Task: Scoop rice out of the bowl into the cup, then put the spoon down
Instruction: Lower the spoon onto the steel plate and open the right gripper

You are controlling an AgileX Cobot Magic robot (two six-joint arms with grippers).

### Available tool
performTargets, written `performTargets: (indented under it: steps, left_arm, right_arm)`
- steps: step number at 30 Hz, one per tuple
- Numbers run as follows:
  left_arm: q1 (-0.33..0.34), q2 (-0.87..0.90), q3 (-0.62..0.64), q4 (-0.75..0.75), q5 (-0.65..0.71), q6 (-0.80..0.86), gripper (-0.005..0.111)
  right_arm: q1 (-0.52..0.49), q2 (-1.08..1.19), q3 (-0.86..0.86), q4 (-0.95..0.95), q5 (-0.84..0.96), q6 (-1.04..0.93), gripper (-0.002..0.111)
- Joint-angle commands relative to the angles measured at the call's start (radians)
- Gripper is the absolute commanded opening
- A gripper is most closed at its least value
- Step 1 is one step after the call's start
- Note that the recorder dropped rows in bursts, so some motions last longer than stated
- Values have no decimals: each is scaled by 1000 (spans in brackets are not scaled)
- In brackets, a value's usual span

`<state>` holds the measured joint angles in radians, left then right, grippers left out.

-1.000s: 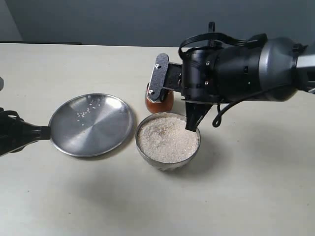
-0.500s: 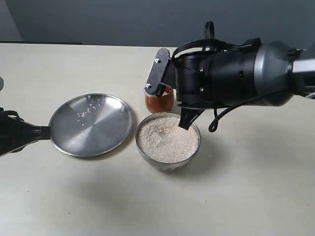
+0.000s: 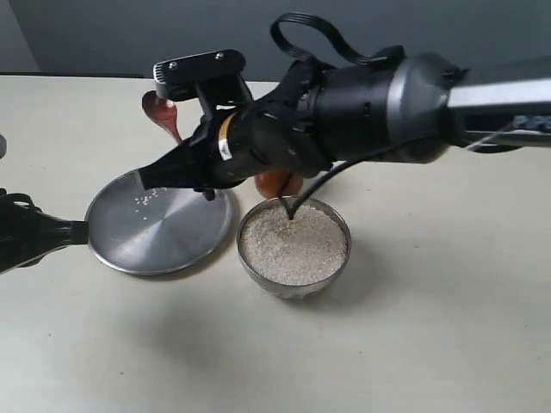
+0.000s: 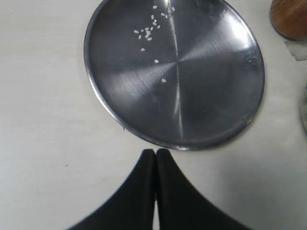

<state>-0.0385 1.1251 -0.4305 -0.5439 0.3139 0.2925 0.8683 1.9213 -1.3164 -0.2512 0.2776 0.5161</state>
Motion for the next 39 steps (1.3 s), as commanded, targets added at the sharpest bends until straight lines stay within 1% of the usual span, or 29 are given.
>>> performTargets:
  steps: [1,10,14,22,24,28,30,35,37,39]
  left_arm:
    - [-3,4,-5,-3,-8,3,0]
    - [-3,4,-5,-3,-8,3,0]
    - [-3,4,-5,-3,-8,3,0]
    - [-3,4,-5,-3,-8,3,0]
    - [-3,4,-5,-3,-8,3,0]
    - [-3,4,-5,-3,-8,3,0]
    - [-3,4,-5,-3,-8,3,0]
    - [-3,4,-5,-3,-8,3,0]
    - [-3,4,-5,-3,-8,3,0]
    - [-3,4,-5,-3,-8,3,0]
  right_arm:
    - [13,128,-106,72,30,-11,-1]
    - [56,268,-188,104,66,-29,-1]
    - [59,281,-208,101,55,-29,-1]
    - [59,307,-226,73,96,-49,0]
    - [59,316,-226,73,95,-49,6]
    - [59,323,-226,86,102,-49,29]
    - [59,321,-226,86,92,-49,34]
    - [59,284,-226,77,55,-49,34]
    - [59,241,-226,39,62,-49,34]
    - [59,194,-226,-17,91,-49,28]
